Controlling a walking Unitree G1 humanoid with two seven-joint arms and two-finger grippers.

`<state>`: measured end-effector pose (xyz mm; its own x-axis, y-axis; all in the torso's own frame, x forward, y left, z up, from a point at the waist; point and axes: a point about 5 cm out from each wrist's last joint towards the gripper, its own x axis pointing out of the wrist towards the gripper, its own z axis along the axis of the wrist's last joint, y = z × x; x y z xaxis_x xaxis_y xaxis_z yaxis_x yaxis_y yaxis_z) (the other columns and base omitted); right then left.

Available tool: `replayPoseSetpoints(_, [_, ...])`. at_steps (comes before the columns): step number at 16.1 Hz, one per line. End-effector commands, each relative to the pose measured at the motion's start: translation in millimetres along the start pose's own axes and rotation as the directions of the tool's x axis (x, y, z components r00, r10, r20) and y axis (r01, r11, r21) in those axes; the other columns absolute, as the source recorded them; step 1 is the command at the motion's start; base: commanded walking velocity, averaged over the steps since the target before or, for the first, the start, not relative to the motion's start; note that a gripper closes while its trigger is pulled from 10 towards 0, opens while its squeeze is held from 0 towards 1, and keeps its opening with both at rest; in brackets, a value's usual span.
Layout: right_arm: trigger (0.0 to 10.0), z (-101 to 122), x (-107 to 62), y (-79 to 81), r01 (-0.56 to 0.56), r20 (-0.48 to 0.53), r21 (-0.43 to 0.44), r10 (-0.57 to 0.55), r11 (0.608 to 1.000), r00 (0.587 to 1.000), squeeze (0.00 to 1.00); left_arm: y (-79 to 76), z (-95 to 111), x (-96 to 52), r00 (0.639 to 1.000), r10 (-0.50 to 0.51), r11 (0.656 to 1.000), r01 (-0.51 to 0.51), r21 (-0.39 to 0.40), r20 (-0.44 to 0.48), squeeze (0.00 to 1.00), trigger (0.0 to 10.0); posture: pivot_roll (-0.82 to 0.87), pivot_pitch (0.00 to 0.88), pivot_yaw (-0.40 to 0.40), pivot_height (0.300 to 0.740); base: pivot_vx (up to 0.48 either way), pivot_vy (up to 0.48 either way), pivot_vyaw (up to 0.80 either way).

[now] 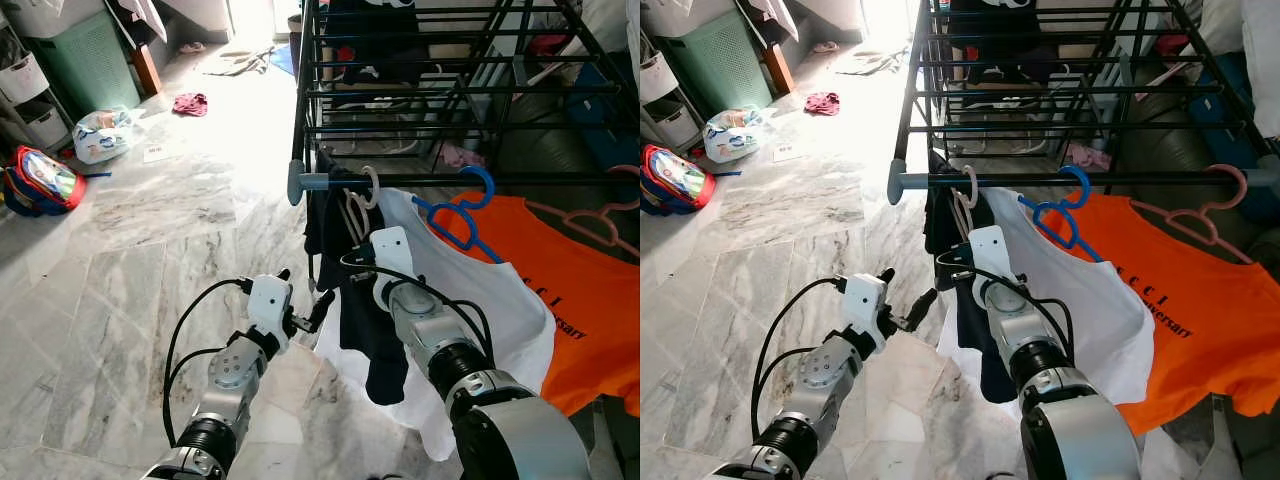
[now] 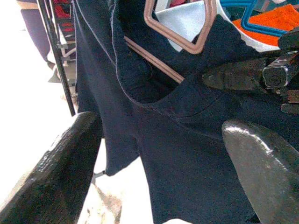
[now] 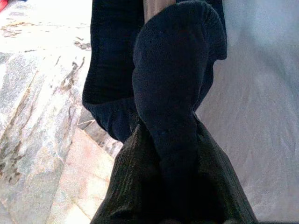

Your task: Hang hanger

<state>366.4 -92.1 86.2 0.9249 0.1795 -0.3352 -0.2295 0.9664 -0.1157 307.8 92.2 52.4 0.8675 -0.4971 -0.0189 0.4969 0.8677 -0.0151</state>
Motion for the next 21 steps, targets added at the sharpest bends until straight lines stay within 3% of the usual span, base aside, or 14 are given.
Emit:
replayPoseSetpoints(1, [10.0, -1, -0.1, 3.9, -0.009, 0.002, -0.004, 0.009, 1.0, 1.0, 1.0, -0.3, 0, 0.1, 1.0, -0.009, 1.0, 0.009, 0.001, -0.007, 0.0, 10.0, -0.1, 0.121, 0.031, 0.74, 0.0, 0.0, 0.0])
replayPoseSetpoints(8, [10.0, -6, -3.4, -4.1, 0.005, 0.041, 0.041, -0.007, 0.999, 0.999, 1.0, -1.6, -1, 0.9, 1.0, -0.013, 1.0, 0.013, 0.001, -0.015, 0.0, 10.0, -0.11, 0.119, 0.03, 0.74, 0.0, 0.0, 0.0])
replayPoseSetpoints(15, [10.0, 0, -10.0, -11.7, 0.007, 0.17, 0.046, -0.015, 0.999, 0.985, 1.0, -0.4, -1, 0.7, 1.0, -0.007, 1.0, 0.007, 0.004, -0.015, 0.0, 10.0, -0.1, 0.123, 0.032, 0.74, 0.0, 0.0, 0.0])
replayPoseSetpoints(21, [10.0, -4, -28.3, -18.8, 0.004, 0.274, 0.038, -0.014, 0.999, 0.962, 1.0, 0.7, -1, 0.0, 1.0, -0.009, 1.0, 0.009, 0.004, -0.017, 0.0, 10.0, -0.11, 0.13, 0.042, 0.74, 0.0, 0.0, 0.0])
